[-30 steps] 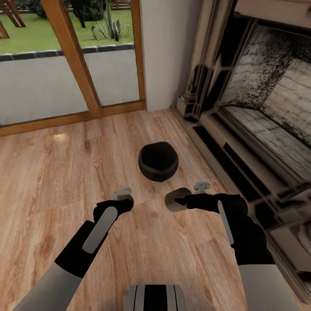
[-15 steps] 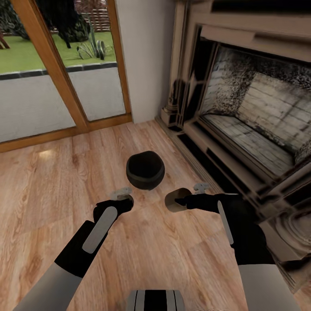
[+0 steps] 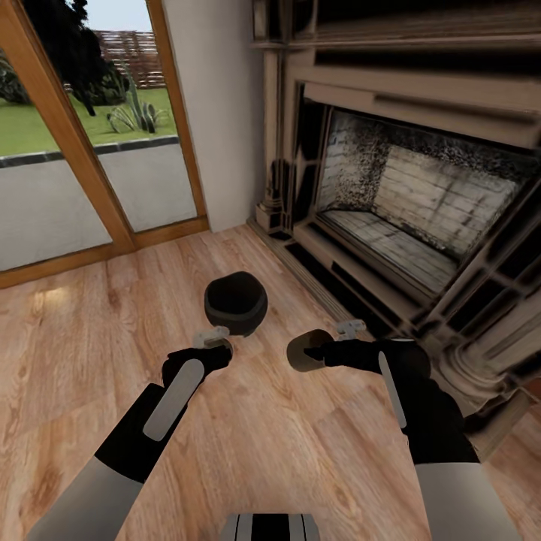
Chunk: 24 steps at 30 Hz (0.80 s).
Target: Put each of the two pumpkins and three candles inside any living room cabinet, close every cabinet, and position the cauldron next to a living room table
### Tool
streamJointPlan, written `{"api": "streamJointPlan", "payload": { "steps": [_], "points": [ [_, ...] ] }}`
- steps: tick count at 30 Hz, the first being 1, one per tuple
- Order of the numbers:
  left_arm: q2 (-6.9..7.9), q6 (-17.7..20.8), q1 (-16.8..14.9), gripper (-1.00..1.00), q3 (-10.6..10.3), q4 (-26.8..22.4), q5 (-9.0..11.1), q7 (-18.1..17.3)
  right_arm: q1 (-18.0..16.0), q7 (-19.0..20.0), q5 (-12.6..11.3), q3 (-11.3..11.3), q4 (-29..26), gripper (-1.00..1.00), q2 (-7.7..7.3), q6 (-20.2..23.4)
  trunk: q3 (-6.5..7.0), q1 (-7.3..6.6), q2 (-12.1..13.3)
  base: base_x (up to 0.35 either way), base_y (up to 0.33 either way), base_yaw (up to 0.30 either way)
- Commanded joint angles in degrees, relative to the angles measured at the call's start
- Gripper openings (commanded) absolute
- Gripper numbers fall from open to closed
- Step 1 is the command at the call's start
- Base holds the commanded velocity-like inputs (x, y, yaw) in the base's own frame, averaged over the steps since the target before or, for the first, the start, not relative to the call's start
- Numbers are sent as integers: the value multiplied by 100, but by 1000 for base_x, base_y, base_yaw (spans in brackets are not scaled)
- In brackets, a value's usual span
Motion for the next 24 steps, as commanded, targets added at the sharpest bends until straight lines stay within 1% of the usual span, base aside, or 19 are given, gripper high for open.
{"api": "streamJointPlan", "payload": {
  "steps": [1, 13, 16, 17, 19, 20, 24],
  "points": [
    [0, 3, 0, -100, 0, 0, -3, 0, 3, -7, -26, 0, 1, -100, 1, 12, 29, -2, 2, -3, 1, -226],
    [-9, 3, 0, -100, 0, 0, -3, 0, 7, -8, -23, 1, 12, -100, 2, 18, 369, -33, 18, 0, 0, -227],
    [-4, 3, 0, -100, 0, 0, -3, 0, 7, -7, -26, 4, 2, -100, 12, 18, 443, -41, 22, 0, 0, -117],
    [-1, 3, 0, -100, 0, 0, -3, 0, 13, -7, -24, 51, -4, -100, 31, 18, 465, -43, 23, 0, 0, -167],
    [-2, 3, 0, -100, -2, 2, -3, -1, 27, -7, -18, 378, -14, -100, 22, 18, 509, -48, 26, 0, 0, -252],
    [-6, 3, 0, -100, -6, 2, -3, -6, 44, -7, -16, 419, -23, -100, 20, 18, 510, -48, 26, 0, 0, -277],
    [-4, 3, 0, -100, -9, 0, -3, -13, 58, -7, -15, 445, -41, -100, 19, 18, 520, -48, 26, 0, 0, -280]
  ]
}}
